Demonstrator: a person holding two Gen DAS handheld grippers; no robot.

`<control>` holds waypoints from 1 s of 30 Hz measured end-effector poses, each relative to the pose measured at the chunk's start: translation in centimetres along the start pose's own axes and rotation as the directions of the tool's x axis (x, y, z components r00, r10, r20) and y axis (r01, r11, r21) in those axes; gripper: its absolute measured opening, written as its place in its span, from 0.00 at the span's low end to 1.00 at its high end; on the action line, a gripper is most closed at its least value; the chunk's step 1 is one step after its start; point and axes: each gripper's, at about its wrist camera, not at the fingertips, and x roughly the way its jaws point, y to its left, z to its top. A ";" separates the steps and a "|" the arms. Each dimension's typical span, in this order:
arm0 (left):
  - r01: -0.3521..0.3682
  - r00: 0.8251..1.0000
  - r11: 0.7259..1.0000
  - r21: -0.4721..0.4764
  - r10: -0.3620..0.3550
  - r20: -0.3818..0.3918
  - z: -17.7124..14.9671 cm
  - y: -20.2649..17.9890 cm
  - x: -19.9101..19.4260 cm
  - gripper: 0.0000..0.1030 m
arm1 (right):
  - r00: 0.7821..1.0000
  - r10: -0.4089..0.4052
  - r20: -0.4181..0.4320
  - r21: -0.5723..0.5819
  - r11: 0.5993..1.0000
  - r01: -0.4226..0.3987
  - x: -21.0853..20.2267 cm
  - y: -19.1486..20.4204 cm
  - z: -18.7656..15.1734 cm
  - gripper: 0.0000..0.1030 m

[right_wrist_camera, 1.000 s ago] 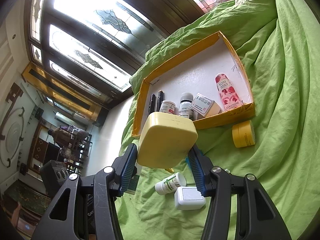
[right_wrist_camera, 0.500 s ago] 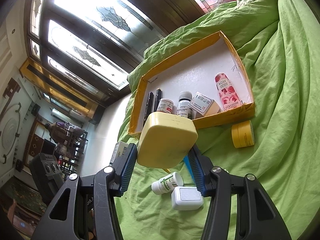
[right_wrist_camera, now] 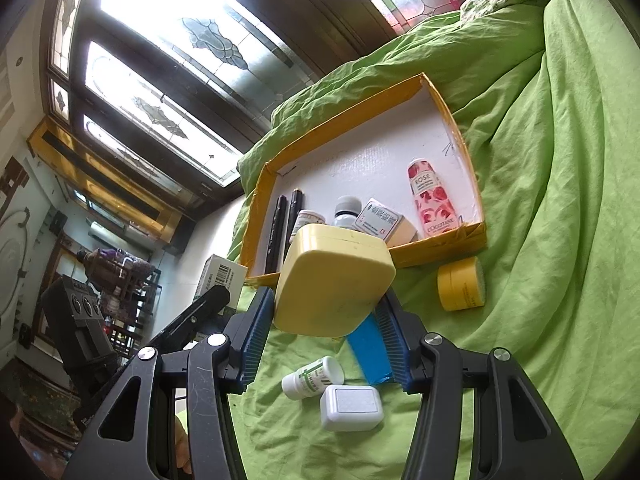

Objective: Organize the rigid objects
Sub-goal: 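Carry the box over the tray with the left tool while the right tool carries the compact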

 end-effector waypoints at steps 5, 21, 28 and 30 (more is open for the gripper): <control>0.007 1.000 1.000 0.017 -0.006 -0.006 0.9 -0.4 1.4 0.32 | 0.999 -0.025 0.026 0.008 1.000 0.025 -0.6 -0.2 0.8 0.46; -0.147 0.989 0.975 0.166 0.145 0.022 3.6 -2.8 5.2 0.32 | 0.991 -0.094 0.097 0.047 0.995 0.090 -1.2 -0.3 6.2 0.46; -0.134 0.991 0.976 0.174 0.136 0.002 5.0 -2.9 7.3 0.32 | 0.991 -0.103 0.088 0.054 0.994 0.099 0.7 -0.3 8.6 0.46; -0.119 0.992 0.980 0.160 0.123 -0.014 5.8 -2.7 8.3 0.32 | 0.992 -0.101 0.073 0.060 0.994 0.096 1.8 -0.5 9.4 0.46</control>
